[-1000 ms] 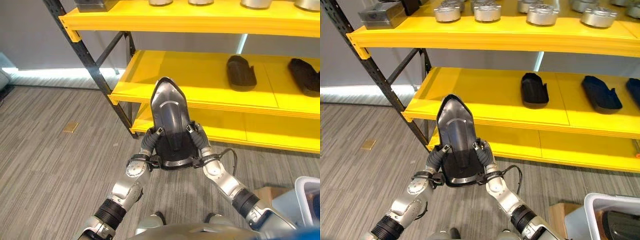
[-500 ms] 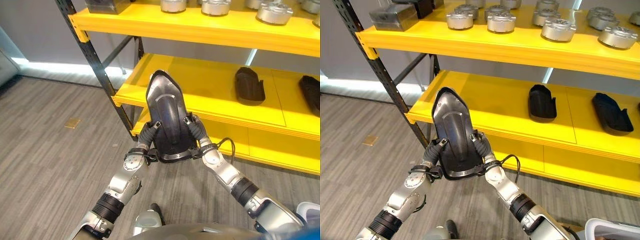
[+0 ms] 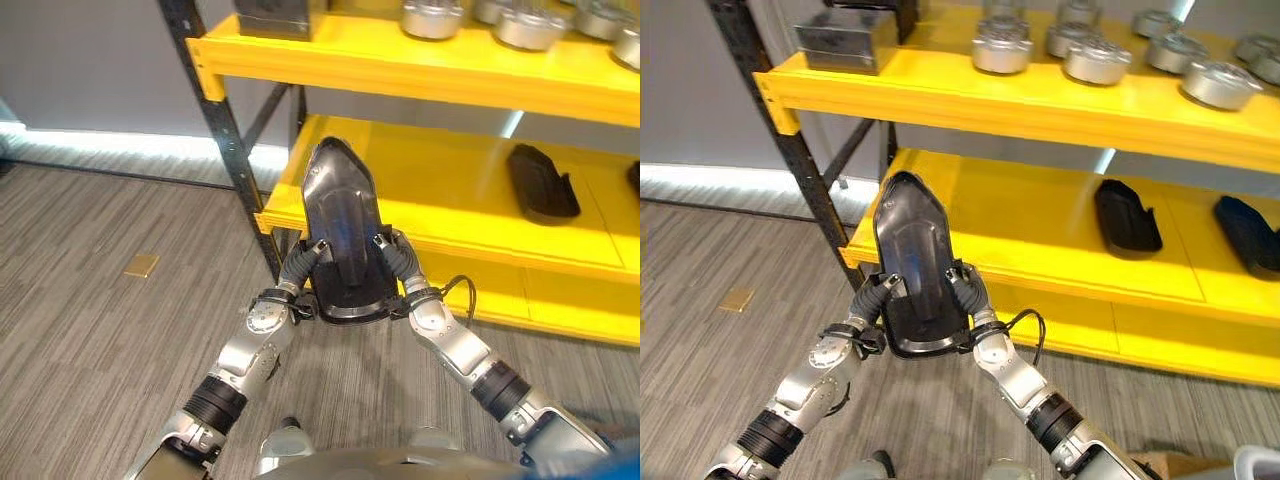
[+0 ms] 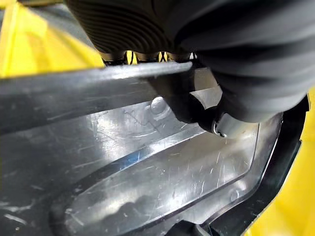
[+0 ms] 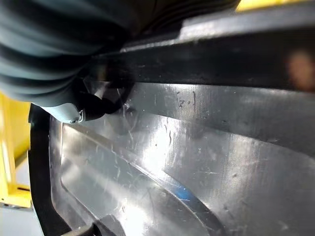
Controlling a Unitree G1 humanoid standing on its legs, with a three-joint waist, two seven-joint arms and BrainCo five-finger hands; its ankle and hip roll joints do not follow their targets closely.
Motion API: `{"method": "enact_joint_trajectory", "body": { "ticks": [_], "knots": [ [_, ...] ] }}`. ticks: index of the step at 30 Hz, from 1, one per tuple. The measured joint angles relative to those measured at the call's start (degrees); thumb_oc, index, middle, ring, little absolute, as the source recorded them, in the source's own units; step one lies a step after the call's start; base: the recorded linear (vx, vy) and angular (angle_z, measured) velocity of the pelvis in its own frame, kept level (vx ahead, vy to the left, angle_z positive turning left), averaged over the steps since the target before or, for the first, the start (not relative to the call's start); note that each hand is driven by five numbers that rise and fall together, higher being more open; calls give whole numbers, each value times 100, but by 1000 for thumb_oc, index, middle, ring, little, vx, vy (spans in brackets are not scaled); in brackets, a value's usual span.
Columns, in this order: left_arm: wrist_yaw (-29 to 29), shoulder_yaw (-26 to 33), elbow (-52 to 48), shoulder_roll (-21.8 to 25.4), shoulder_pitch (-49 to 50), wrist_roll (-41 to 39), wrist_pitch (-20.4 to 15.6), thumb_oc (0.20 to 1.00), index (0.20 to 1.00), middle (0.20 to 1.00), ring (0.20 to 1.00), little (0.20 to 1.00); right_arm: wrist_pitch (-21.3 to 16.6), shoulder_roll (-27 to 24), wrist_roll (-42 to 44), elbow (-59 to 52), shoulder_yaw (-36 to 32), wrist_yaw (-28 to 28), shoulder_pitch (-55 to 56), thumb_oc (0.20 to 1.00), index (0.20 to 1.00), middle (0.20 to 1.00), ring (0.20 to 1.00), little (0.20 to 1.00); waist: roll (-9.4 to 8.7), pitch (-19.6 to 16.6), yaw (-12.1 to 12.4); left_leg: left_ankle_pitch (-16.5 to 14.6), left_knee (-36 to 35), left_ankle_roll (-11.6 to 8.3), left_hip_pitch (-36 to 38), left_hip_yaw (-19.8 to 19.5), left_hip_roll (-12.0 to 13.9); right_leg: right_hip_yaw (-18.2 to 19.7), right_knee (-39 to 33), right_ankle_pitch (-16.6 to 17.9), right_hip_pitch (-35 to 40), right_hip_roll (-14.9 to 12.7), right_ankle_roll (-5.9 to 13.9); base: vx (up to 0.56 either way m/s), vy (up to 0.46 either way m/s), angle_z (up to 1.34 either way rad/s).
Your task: Move parts from the plastic box to the shelf.
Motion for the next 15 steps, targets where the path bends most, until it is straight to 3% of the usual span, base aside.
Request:
{"method": "enact_joint_trajectory", "body": {
  "ticks": [2,4,6,7,8,9,10,11,13,15],
  "knots": [
    [0,-8,-5,-6,-8,0,19,200,200,200,200,200,1,-10,-1,-18,-1,-13,10,200,200,200,200,200,71,-35,-41,-7,-57,38,25,-3,-1,-2,218,144,-178,-22,-95,137,205,-6],
    [-2,-4,-35,-3,-84,8,24,200,200,200,200,200,40,-16,-2,-127,-52,-79,10,200,200,200,200,200,149,-18,100,-37,-58,80,95,236,134,-100,898,337,-659,-75,-175,105,106,-51],
    [-3,-14,-85,30,-183,9,38,200,200,200,200,200,44,29,-13,-193,-113,-126,9,200,200,200,200,200,153,10,74,-130,-76,118,133,281,226,-125,1219,167,-1076,104,-98,167,-20,-34],
    [-1,-16,-96,30,-168,10,62,200,200,200,200,200,34,0,-60,-213,-144,-114,44,200,200,200,200,200,109,5,-9,-143,-107,85,218,343,218,-51,960,183,-1221,364,-168,231,-177,-11],
    [-1,-27,-99,12,-136,12,75,200,200,200,200,200,5,-13,-77,-219,-151,-94,101,200,200,200,200,200,68,-13,-25,-156,-133,34,300,353,182,-58,596,220,-1156,448,-164,218,-229,-8],
    [0,-29,-112,-22,-65,15,87,200,200,200,200,200,-15,-15,-111,-212,-151,-69,158,200,200,200,200,200,67,-16,-46,-185,-161,-55,395,359,148,-60,274,103,-964,489,-318,204,-252,-16],
    [4,-13,-115,-87,-32,24,96,200,200,200,200,200,-49,-43,-115,-202,-159,-41,174,200,200,200,200,200,140,7,-75,-206,-178,-116,423,357,182,-35,57,54,-871,587,-407,146,-183,-18],
    [16,2,-115,-167,-20,69,141,200,200,200,200,200,-77,-91,-114,-200,-167,-21,191,200,200,200,200,200,248,34,-104,-185,-209,-152,416,370,239,-66,-36,84,-857,650,-367,158,-173,-12],
    [30,27,-107,-259,-10,82,192,200,200,200,200,200,-85,-145,-113,-201,-186,26,197,200,200,200,200,200,312,78,-209,-134,-264,-194,385,378,271,-59,38,100,-901,710,-424,186,-271,-14],
    [35,10,-88,-379,-36,145,288,200,200,200,200,200,-142,-275,-101,-220,-208,55,265,200,200,200,200,200,384,175,-352,-122,-320,-260,425,286,413,-4,968,22,-1294,632,-355,255,-375,7]
  ]
}}
